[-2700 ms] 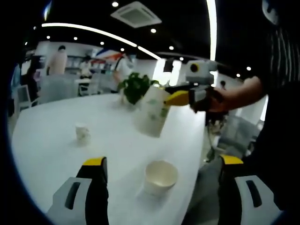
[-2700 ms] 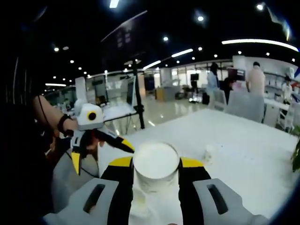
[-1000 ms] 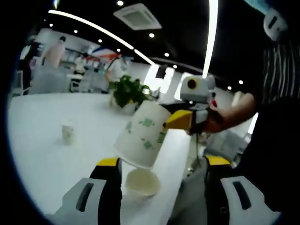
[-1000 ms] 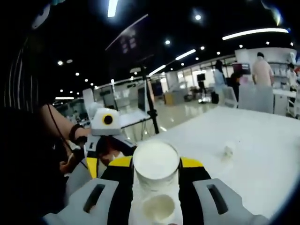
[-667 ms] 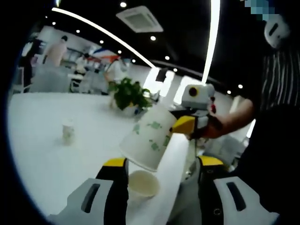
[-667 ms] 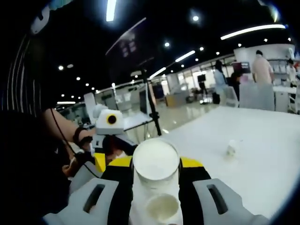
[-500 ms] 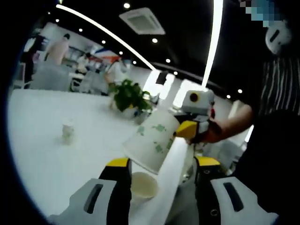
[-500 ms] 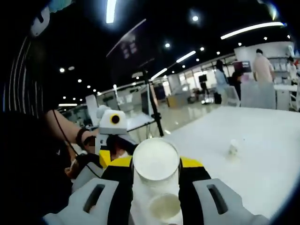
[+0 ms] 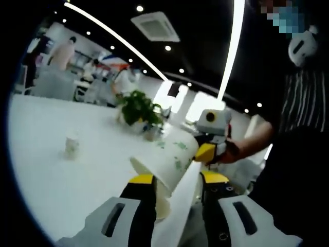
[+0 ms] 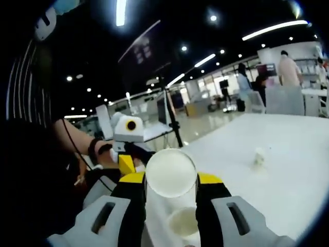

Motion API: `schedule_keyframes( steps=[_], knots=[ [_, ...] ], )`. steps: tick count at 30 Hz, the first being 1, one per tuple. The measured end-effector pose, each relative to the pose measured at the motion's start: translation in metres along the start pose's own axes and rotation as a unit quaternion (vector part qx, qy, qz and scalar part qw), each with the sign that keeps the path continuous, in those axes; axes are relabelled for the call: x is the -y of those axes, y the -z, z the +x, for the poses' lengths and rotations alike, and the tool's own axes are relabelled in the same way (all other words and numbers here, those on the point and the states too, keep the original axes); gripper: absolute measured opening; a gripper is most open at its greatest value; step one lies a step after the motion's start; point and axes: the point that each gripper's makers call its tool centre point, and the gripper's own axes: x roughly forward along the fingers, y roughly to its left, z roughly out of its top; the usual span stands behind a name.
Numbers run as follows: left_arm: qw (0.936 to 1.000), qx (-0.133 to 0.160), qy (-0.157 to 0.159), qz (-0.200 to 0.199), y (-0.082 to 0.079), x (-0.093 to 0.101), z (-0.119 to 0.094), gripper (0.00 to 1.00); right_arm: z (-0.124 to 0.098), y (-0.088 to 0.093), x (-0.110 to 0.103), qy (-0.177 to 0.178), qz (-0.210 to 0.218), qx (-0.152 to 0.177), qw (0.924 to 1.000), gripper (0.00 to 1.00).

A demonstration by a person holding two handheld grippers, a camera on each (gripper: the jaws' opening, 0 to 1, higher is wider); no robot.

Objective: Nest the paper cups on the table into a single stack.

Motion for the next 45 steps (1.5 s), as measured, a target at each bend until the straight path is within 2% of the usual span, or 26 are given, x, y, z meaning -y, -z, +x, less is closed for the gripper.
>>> schedule_keyframes(
  steps=[6, 17, 32, 40, 45],
  knots=[
    [1.0000, 0.003, 0.002, -0.006, -0.001, 0.003, -0.002, 0.27, -0.001, 0.003, -0.003, -0.005, 0.002, 0.001, 1.0000, 0.34],
    [0.9999, 0.006, 0.012, -0.005, -0.002, 0.008, -0.006, 0.13, -0.005, 0.009, -0.014, -0.023, 0.015, 0.003, 0.9996, 0.34],
    [0.9998, -0.001, 0.018, 0.008, 0.000, 0.012, -0.007, 0.10, -0.005, 0.013, -0.016, -0.032, 0.012, -0.004, 0.9994, 0.34],
    [0.9993, -0.015, 0.029, 0.017, -0.005, 0.020, -0.008, 0.07, -0.006, 0.015, -0.017, -0.037, 0.012, -0.006, 0.9992, 0.33],
    [0.9981, -0.029, 0.049, 0.025, -0.005, 0.030, -0.007, 0.02, -0.006, 0.016, -0.017, -0.039, 0.005, -0.008, 0.9992, 0.34]
  ],
)
